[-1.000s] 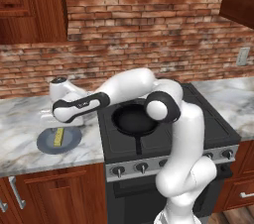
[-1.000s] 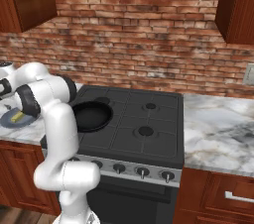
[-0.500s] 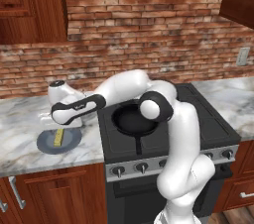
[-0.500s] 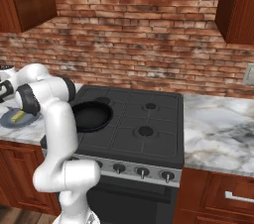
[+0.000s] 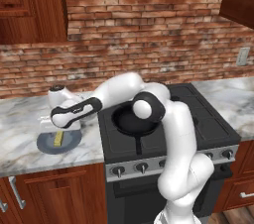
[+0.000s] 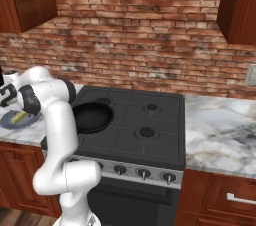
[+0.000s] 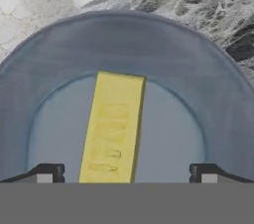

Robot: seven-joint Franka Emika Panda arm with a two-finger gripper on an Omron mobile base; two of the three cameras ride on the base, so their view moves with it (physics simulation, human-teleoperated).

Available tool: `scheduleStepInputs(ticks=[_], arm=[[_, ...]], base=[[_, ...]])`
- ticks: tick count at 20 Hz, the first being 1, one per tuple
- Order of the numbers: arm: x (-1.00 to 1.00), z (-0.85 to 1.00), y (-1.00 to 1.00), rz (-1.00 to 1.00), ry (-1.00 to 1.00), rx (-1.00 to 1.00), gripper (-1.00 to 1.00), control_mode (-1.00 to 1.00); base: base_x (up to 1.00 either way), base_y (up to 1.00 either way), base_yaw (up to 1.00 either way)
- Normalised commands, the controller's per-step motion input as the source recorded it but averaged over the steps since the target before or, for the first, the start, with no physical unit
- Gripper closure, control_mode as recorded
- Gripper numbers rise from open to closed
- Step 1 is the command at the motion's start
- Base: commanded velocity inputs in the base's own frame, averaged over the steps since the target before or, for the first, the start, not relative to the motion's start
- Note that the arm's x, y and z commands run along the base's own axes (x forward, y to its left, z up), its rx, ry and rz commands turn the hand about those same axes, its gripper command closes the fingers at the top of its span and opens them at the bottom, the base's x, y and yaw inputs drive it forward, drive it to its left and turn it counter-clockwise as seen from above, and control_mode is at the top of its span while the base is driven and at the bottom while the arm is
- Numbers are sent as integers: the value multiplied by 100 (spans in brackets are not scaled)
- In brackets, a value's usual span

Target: Pick up the butter stick and place it in the pan. Then turn on the burner for the pan.

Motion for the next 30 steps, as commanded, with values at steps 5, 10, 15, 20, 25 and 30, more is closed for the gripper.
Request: scheduleStepInputs(ticks=[5, 10, 15, 20, 25, 30], arm=[[12, -21, 18, 0, 0, 0, -100, -100], [9, -17, 7, 0, 0, 0, 100, -100], [0, -3, 1, 0, 2, 0, 100, -100], [0, 0, 0, 0, 0, 0, 100, -100], [0, 0, 0, 0, 0, 0, 100, -100], [-8, 31, -19, 0, -2, 0, 100, -100]], base=[[0, 0, 0], [0, 0, 0], [0, 0, 0], [0, 0, 0], [0, 0, 0], [0, 0, 0]])
